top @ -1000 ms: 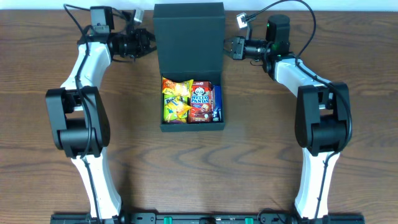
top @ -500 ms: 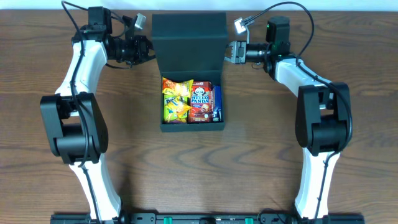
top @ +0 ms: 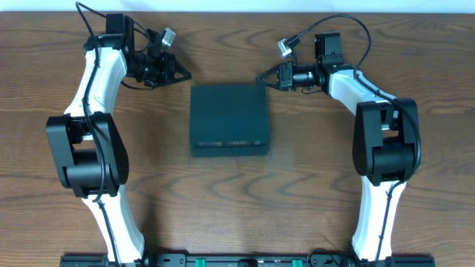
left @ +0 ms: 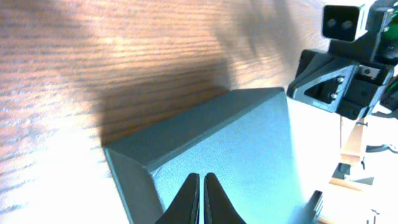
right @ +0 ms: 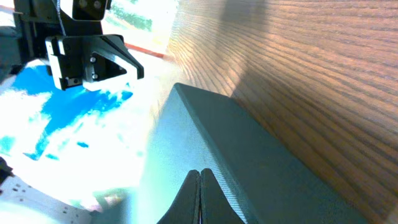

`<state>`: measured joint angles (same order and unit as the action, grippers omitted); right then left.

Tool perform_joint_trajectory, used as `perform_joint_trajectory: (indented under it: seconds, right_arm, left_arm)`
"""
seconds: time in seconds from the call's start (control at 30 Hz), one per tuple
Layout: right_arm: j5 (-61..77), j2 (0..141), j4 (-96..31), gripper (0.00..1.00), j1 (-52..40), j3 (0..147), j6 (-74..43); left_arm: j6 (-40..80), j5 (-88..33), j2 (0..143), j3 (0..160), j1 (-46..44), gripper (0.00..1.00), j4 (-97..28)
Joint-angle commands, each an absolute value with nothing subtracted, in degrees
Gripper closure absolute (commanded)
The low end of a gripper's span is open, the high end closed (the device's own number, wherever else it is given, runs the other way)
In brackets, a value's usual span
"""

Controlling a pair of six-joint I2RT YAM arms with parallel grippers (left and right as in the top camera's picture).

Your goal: Pack container

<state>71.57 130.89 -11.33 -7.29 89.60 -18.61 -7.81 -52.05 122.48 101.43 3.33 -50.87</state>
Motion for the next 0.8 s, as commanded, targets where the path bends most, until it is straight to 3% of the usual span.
perform_joint_trajectory:
  seconds: [0.0, 0.33, 0.6, 0.77]
  right_arm:
    - [70.9, 130.7, -11.4, 0.99, -6.4, 89.8, -15.6]
    - [65.3, 127.7, -12.8, 0.98, -3.2, 89.8, -15.5]
    - [56.7, 117.1, -14.4, 0.99, -1.1, 89.8, -10.6]
    - [54.7, 110.9, -8.3, 0.99, 0.8, 89.8, -8.5]
  left_arm:
    - [-9.3, -50.5, 120.9, 102.4, 4.2, 0.94, -51.9]
    - [-9.3, -49.9, 118.0, 102.4, 5.3, 0.94, -54.1]
    - [-9.1, -47.0, 106.1, 102.4, 5.3, 0.94, -54.3]
    - [-6.5, -47.7, 96.4, 102.4, 5.2, 0.94, -53.0]
